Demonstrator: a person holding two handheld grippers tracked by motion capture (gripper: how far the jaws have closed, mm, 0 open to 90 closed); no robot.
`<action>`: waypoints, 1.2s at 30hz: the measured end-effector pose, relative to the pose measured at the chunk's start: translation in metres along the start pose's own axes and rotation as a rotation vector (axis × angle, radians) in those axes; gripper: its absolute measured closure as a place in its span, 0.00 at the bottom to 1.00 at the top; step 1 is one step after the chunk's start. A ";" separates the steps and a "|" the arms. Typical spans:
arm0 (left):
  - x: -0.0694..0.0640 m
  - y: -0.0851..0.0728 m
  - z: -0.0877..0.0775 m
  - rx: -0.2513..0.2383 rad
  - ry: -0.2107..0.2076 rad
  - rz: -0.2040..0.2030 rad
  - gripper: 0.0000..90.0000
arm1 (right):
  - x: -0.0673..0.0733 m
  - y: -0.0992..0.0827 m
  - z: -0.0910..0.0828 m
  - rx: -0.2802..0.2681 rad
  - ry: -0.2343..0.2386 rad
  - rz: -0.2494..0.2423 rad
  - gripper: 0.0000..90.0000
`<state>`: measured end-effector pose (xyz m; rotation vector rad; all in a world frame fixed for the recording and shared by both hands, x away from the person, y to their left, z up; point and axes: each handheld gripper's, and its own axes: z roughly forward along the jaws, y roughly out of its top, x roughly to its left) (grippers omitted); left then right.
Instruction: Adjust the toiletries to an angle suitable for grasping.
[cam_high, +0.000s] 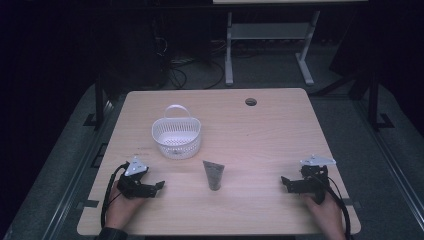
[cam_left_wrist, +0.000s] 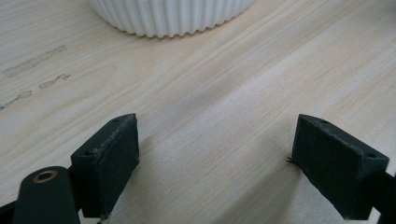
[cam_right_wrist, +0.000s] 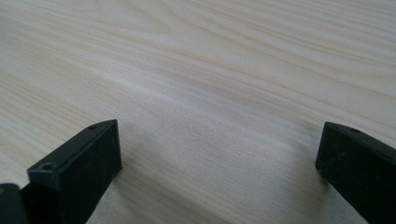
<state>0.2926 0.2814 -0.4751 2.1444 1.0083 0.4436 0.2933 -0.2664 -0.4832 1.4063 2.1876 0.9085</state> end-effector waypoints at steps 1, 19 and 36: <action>0.000 0.000 0.000 0.000 0.000 0.000 0.16 | 0.000 0.000 0.000 -0.001 0.000 -0.001 0.00; -0.002 0.002 -0.011 -0.008 -0.079 -0.021 0.62 | 0.000 0.000 0.000 -0.002 0.000 0.001 0.00; -0.011 0.020 -0.025 -0.020 -0.154 -0.049 1.00 | 0.000 0.000 0.000 -0.002 0.000 0.001 0.00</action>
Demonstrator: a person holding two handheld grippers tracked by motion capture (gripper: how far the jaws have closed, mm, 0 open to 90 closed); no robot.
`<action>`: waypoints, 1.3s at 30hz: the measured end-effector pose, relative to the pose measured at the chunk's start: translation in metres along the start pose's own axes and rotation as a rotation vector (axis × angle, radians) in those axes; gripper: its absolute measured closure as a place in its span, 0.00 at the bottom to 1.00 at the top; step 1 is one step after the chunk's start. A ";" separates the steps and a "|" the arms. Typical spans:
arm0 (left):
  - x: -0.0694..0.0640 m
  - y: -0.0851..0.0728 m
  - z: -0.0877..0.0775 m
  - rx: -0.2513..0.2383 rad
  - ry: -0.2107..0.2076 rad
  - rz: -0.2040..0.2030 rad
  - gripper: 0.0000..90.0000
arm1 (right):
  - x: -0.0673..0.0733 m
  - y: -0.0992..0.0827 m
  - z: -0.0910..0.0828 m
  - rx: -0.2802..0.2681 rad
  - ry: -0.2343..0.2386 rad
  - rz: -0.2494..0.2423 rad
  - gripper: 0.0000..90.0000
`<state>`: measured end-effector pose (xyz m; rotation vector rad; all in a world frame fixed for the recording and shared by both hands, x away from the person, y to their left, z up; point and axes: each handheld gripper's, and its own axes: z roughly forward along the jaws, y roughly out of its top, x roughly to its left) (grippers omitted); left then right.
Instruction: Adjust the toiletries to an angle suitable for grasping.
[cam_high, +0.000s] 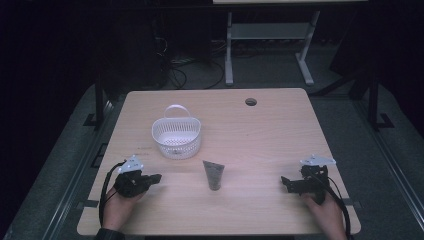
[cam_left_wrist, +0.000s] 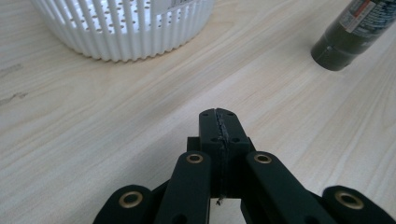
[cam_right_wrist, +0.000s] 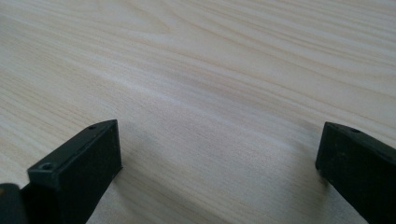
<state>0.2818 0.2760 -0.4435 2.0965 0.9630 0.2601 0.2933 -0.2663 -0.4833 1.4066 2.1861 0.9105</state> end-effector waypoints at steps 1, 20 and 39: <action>-0.001 0.001 -0.001 -0.002 -0.002 0.002 1.00 | 0.000 0.000 0.000 0.000 0.000 0.001 0.00; -0.037 0.037 0.006 -0.005 -0.085 0.085 1.00 | 0.000 0.000 0.000 0.000 0.000 0.001 0.00; -0.064 0.077 0.008 -0.059 -0.170 0.165 1.00 | 0.000 0.000 0.000 0.000 -0.001 0.000 0.00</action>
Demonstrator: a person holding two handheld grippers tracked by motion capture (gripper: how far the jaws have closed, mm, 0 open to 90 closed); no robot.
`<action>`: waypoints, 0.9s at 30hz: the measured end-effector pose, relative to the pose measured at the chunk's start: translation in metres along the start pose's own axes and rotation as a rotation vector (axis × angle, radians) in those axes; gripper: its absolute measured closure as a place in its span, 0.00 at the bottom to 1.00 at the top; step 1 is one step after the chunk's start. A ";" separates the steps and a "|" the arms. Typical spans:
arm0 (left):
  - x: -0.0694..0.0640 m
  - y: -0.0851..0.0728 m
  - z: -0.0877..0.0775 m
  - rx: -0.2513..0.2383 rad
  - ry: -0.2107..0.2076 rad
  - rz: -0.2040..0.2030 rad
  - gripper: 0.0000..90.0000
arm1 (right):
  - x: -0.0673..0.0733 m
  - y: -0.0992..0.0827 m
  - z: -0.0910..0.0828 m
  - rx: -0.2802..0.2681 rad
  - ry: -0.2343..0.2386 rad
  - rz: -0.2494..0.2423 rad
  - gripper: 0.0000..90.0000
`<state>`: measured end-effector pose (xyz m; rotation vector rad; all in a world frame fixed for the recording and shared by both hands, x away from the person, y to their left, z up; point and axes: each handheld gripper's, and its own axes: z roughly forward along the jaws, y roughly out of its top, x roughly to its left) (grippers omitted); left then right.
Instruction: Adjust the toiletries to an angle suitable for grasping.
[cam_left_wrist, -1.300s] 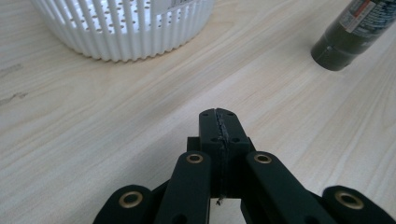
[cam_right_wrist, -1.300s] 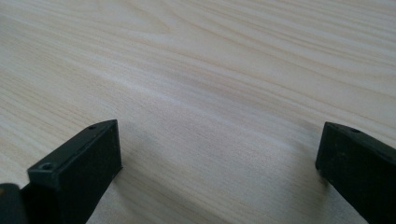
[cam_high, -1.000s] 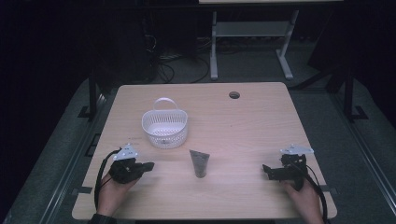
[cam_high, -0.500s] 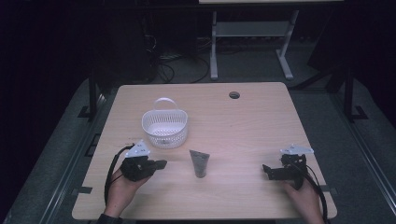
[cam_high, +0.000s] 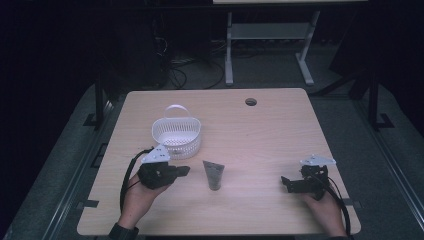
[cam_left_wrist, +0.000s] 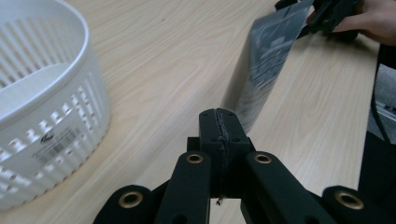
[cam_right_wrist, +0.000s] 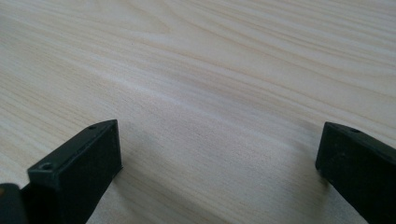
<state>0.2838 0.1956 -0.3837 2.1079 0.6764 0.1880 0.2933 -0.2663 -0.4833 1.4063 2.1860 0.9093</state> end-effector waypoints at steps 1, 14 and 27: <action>-0.001 0.002 0.001 -0.003 -0.004 0.001 1.00 | 0.000 0.000 0.000 0.000 0.000 0.000 0.00; -0.011 0.024 0.007 -0.036 -0.037 0.047 1.00 | 0.000 0.000 0.000 0.000 0.000 0.000 0.00; -0.015 0.034 0.014 -0.041 -0.043 0.067 1.00 | 0.000 0.000 0.000 0.000 0.000 0.000 0.00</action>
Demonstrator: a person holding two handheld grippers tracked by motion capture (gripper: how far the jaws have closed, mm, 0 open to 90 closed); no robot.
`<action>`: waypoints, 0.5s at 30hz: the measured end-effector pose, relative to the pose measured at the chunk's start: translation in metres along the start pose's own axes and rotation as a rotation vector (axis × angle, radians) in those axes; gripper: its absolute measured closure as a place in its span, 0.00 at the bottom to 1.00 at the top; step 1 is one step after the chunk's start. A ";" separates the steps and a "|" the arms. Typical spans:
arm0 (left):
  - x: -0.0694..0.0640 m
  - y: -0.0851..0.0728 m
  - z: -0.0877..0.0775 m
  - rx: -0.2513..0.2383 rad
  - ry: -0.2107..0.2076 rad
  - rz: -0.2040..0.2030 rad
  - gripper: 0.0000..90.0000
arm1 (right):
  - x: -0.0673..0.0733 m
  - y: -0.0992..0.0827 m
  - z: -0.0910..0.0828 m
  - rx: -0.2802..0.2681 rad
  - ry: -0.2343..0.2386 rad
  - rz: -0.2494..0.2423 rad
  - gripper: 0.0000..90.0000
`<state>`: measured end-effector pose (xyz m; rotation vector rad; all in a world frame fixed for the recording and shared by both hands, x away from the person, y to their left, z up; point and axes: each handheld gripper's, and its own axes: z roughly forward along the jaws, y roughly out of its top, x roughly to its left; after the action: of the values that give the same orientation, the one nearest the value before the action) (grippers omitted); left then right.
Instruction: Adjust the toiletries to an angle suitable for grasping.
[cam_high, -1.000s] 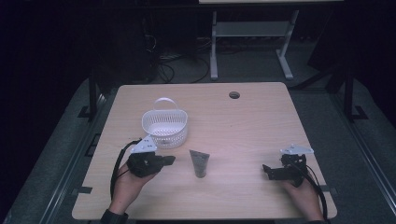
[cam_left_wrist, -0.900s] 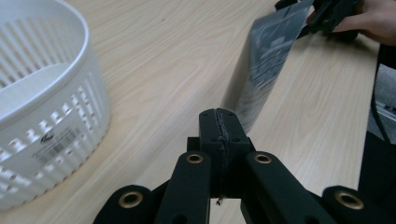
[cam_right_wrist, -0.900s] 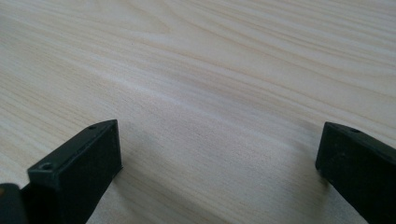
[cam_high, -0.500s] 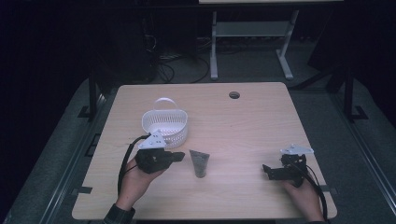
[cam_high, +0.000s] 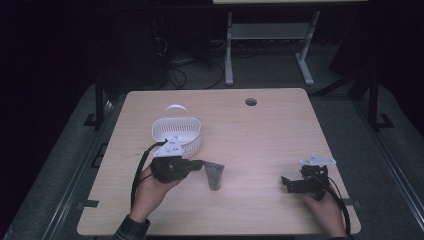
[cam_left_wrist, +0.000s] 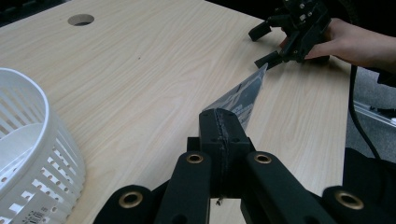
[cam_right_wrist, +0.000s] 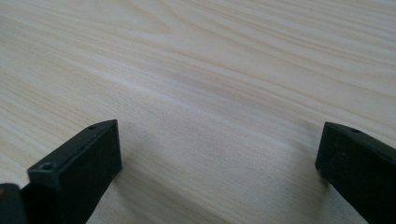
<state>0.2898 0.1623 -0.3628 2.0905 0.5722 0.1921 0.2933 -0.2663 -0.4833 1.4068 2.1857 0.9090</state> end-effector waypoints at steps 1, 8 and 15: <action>0.000 0.000 0.000 0.000 0.000 0.000 1.00 | 0.000 0.000 0.000 0.000 0.000 -0.001 0.00; 0.003 0.001 0.006 0.018 0.011 0.004 1.00 | 0.000 0.000 0.000 0.000 0.001 -0.001 0.00; 0.006 0.003 0.008 0.016 0.025 -0.002 1.00 | 0.000 0.000 0.000 0.000 0.000 0.000 0.00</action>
<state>0.2990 0.1582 -0.3652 2.1055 0.5925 0.2130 0.2933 -0.2663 -0.4833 1.4065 2.1858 0.9089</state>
